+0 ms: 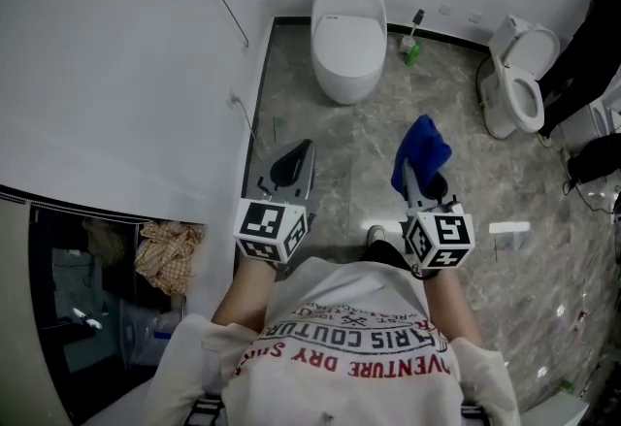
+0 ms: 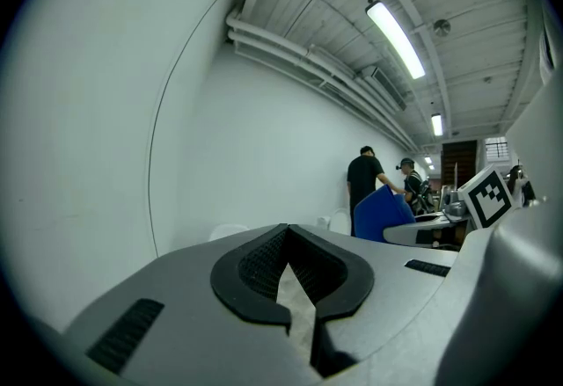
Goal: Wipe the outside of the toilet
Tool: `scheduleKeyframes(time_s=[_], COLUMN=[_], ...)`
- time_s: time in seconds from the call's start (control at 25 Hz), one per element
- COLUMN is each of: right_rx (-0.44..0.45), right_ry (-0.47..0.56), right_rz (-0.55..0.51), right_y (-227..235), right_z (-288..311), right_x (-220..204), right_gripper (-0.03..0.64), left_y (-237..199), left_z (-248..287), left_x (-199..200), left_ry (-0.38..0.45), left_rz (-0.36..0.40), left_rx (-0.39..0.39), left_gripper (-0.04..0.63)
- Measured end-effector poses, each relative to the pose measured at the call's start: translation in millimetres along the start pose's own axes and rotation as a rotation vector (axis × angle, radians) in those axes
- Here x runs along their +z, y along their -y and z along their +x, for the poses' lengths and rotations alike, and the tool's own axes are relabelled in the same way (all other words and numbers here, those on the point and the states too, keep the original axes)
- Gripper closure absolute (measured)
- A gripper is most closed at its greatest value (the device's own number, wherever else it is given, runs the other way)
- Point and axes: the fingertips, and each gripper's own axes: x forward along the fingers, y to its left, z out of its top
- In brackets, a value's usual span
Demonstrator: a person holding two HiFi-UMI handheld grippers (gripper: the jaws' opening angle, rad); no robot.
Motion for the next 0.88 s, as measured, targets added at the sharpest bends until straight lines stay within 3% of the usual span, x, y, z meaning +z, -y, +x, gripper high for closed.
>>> scheduleKeyframes(time_s=[0.36, 0.88], right_rx=[0.032, 0.096], right_ry=[0.018, 0.012], right_rz=[0.061, 0.047], right_y=[72.6, 288.1], right_z=[69.4, 211.0], right_x=[10.6, 74.5], right_gripper=[0.540, 0.540], left_y=[-15.2, 0.9], left_z=[85.5, 303.4], left_x=[-6.8, 51.0], left_ry=[-0.039, 0.008], left_rz=[-0.014, -0.017], left_rx=[0.089, 0.200], left_gripper=[0.589, 0.589])
